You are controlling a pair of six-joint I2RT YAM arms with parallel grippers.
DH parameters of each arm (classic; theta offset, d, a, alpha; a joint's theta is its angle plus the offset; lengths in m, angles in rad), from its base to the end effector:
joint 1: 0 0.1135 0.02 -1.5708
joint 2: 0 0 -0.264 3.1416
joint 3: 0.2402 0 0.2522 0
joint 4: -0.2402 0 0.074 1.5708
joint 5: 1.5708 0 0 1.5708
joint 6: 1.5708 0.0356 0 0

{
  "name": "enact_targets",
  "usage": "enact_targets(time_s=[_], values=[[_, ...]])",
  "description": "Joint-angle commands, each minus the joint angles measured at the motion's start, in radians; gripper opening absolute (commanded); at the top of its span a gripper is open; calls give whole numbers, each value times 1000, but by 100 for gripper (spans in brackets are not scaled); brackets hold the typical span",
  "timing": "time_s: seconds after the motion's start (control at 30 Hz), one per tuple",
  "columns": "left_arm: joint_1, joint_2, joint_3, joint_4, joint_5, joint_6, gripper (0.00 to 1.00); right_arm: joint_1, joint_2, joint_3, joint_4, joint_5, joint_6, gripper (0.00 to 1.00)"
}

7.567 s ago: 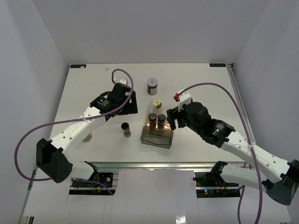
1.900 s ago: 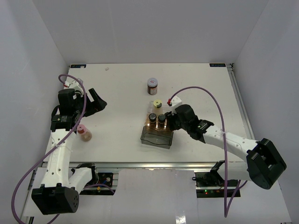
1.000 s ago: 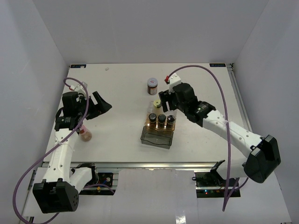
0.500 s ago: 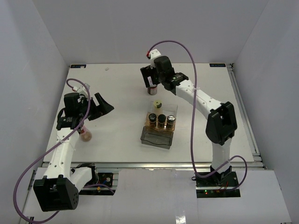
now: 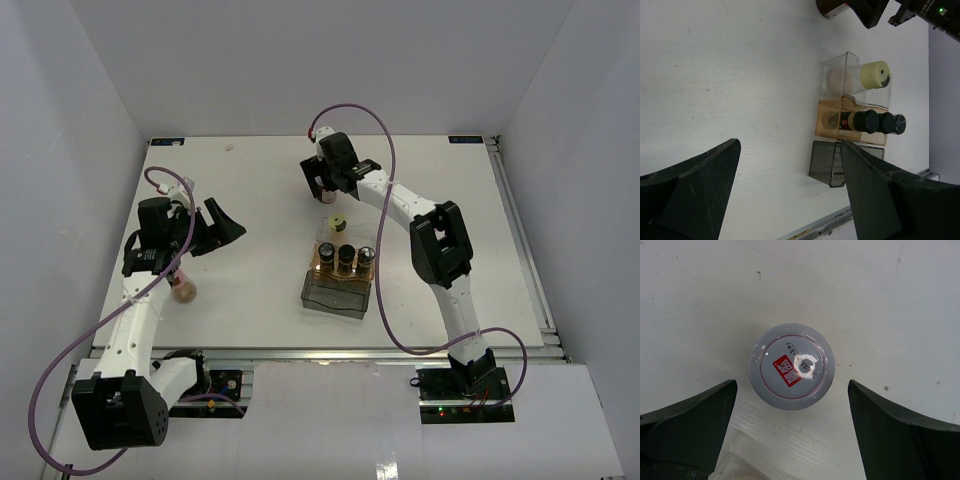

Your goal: Organize the condiment bottles

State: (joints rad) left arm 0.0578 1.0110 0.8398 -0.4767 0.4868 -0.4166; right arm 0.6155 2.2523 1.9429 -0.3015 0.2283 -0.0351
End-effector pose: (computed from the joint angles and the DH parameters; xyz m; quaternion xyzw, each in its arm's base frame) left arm 0.2161 -0.0042 0.2909 -0.0999 0.8699 -0.2894 0.3867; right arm 0.4349 0.2976 0.2388 -0.2318 0.8518 0.0344 0.4685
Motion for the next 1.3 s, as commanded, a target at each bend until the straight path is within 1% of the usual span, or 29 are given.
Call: enact_targets(time_s=[0.0, 0.23, 0.4, 0.47, 0.53, 0.63, 0.7, 0.73, 0.83, 0.87, 1.13, 1.27], values=[[1, 8, 2, 40, 32, -1, 91, -25, 22, 45, 63, -15, -18, 98], [2, 19, -13, 61, 35, -8, 91, -42, 60, 58, 93, -78, -30, 99], [2, 27, -19, 72, 30, -10, 91, -43, 81, 73, 100, -101, -33, 89], [1, 33, -19, 76, 27, -13, 91, -44, 90, 82, 97, -101, -33, 79], [2, 41, -19, 84, 30, -17, 91, -45, 93, 85, 99, -99, -34, 64], [1, 49, -14, 86, 28, -25, 91, -45, 90, 87, 97, -100, -37, 51], [-1, 52, -8, 85, 22, -27, 91, -44, 86, 90, 89, -100, -44, 43], [0, 54, -3, 84, 21, -27, 91, -45, 83, 93, 83, -98, -50, 37], [-1, 55, 4, 76, 14, -28, 91, -43, 69, 98, 69, -88, -67, 14], [-1, 55, 5, 75, 12, -27, 91, -43, 59, 94, 68, -82, -70, 8], [0, 48, -12, 92, 0, -31, 92, -45, -98, -6, 108, -60, -97, 8], [0, 102, 9, 69, -2, -22, 91, -45, -186, -13, 88, -62, -94, 8]])
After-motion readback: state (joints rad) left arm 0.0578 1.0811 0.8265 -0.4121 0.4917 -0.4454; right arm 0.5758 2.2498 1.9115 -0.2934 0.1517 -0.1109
